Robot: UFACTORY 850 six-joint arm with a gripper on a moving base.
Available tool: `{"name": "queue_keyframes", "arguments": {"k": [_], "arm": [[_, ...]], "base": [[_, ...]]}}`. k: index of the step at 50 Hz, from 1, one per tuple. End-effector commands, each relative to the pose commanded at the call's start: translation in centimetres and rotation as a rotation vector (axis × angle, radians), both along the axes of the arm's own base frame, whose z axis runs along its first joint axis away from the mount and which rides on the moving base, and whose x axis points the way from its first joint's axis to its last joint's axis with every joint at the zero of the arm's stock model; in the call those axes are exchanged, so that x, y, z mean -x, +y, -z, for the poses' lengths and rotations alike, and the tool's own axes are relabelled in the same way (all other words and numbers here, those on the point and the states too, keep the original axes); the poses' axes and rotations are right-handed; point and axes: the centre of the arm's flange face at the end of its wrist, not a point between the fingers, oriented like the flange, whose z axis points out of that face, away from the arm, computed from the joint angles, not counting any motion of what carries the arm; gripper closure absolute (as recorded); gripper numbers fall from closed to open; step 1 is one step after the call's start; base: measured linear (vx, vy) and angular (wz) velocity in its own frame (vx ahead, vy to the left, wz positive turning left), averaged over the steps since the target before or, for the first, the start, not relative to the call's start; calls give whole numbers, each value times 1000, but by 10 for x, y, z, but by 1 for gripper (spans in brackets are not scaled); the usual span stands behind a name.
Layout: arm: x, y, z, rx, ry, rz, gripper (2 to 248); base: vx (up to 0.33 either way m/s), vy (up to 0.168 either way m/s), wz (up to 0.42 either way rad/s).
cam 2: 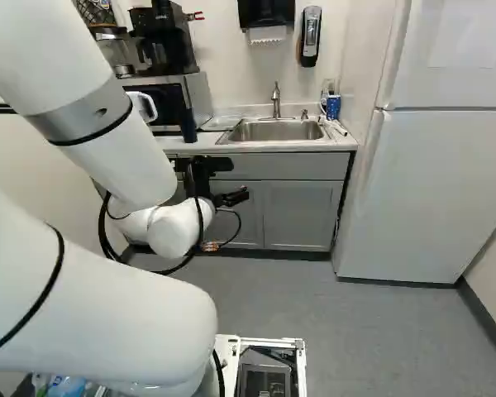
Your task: Rinse the cup and place it in the tray
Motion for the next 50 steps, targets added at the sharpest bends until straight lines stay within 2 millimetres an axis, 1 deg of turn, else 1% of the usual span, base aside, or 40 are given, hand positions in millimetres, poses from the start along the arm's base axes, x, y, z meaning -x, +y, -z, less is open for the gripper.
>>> {"name": "queue_keyframes", "arguments": {"k": [50], "arm": [[-52,-2,-50,0,-118,5,3]], "base": [[0,0,0]]}}
